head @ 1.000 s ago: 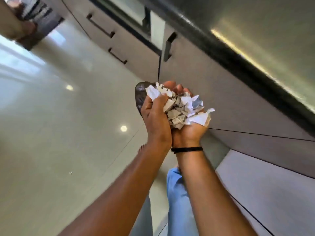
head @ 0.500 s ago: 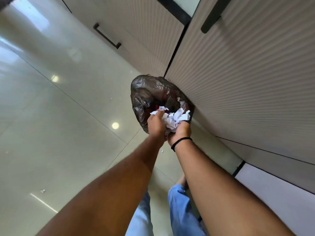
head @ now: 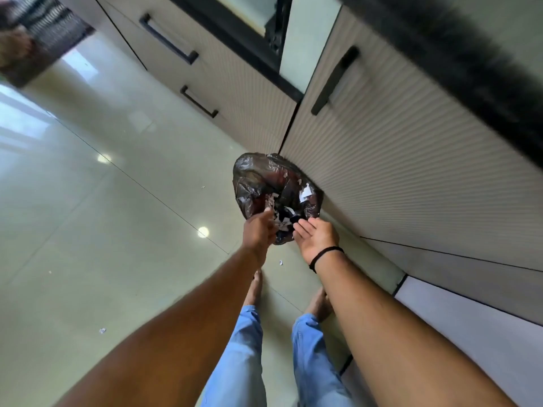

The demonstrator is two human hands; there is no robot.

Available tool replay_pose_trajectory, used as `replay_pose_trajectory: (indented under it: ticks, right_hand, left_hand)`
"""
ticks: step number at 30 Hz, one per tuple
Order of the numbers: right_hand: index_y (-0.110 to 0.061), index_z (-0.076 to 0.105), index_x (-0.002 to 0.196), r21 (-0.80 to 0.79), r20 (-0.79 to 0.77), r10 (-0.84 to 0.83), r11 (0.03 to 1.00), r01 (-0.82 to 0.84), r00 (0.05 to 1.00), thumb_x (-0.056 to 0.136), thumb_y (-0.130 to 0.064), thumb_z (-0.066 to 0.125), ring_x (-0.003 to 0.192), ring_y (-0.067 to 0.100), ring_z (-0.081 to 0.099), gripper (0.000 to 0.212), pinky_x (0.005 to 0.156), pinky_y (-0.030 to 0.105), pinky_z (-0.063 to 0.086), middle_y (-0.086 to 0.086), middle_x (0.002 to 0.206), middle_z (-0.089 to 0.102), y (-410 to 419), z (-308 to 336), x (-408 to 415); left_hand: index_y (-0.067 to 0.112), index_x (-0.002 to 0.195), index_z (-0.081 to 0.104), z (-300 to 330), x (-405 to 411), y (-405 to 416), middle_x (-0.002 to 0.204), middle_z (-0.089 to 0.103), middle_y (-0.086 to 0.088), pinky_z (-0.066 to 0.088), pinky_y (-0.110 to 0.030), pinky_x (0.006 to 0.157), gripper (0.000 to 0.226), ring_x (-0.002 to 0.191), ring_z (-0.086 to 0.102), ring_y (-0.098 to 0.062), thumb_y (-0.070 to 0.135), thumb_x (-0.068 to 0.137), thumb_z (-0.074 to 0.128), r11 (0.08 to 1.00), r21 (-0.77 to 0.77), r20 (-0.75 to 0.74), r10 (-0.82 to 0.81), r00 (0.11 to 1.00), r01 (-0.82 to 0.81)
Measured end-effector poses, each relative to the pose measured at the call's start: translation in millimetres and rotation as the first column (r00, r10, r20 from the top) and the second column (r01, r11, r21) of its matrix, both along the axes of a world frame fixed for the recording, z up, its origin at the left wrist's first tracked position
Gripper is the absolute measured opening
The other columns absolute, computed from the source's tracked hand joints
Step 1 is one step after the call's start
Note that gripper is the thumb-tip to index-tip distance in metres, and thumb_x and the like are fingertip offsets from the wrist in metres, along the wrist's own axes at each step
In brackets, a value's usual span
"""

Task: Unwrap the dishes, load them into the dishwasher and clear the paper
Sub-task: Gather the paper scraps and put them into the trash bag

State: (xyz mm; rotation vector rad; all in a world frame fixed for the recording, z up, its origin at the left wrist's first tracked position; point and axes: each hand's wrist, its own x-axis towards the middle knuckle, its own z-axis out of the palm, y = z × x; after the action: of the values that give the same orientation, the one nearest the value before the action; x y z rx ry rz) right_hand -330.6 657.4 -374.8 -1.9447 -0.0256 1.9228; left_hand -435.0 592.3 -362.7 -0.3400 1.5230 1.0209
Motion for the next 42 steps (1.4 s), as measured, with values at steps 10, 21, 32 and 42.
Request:
replay_pose_trajectory:
  ticks: [10,21,32,42]
  right_hand:
    - [-0.009,0.063,0.104,0.222,-0.028,-0.001,0.975,0.007,1.000,0.099,-0.015,0.054,0.071,0.025,0.065,0.013,0.068,0.035,0.054,0.011,0.087,0.068,-33.4,209.1,30.3]
    - [0.004,0.069,0.107,0.680,-0.118,-0.142,0.710,0.184,0.983,0.101,-0.012,0.052,0.073,0.027,0.067,0.024,0.071,0.037,0.056,0.017,0.088,0.070,-6.3,419.7,153.2]
    - [0.000,0.072,0.100,0.799,-0.172,-0.520,0.423,0.428,0.836,0.098,-0.018,0.057,0.078,0.028,0.068,0.023,0.074,0.038,0.057,0.018,0.090,0.070,-34.3,482.9,361.2]
    - [0.004,0.071,0.104,0.779,-0.137,-0.742,0.328,0.535,0.656,0.098,-0.017,0.059,0.078,0.025,0.067,0.024,0.072,0.035,0.057,0.016,0.087,0.071,-92.7,453.6,481.5]
  left_hand:
    - [0.002,0.117,0.065,226.6,19.9,-15.3,0.099,0.068,-0.016,0.059,-0.029,0.064,0.028,0.081,0.067,-0.025,0.022,0.100,0.056,0.978,0.207,0.008,-0.031,1.000,0.028]
    - [0.006,0.095,0.068,380.7,132.5,42.6,0.087,0.072,-0.013,0.058,-0.038,0.078,0.026,0.074,0.068,-0.022,0.026,0.102,0.054,0.801,0.518,-0.081,-0.304,0.949,0.301]
    - [0.006,0.097,0.070,440.7,328.3,73.8,0.091,0.075,-0.013,0.058,-0.040,0.080,0.026,0.080,0.071,-0.025,0.026,0.102,0.054,0.462,0.607,-0.253,-0.658,0.709,0.646]
    - [0.007,0.109,0.069,419.1,463.0,40.3,0.099,0.076,-0.013,0.057,-0.043,0.088,0.017,0.088,0.072,-0.027,0.015,0.101,0.056,0.005,0.531,-0.491,-0.813,0.313,0.847]
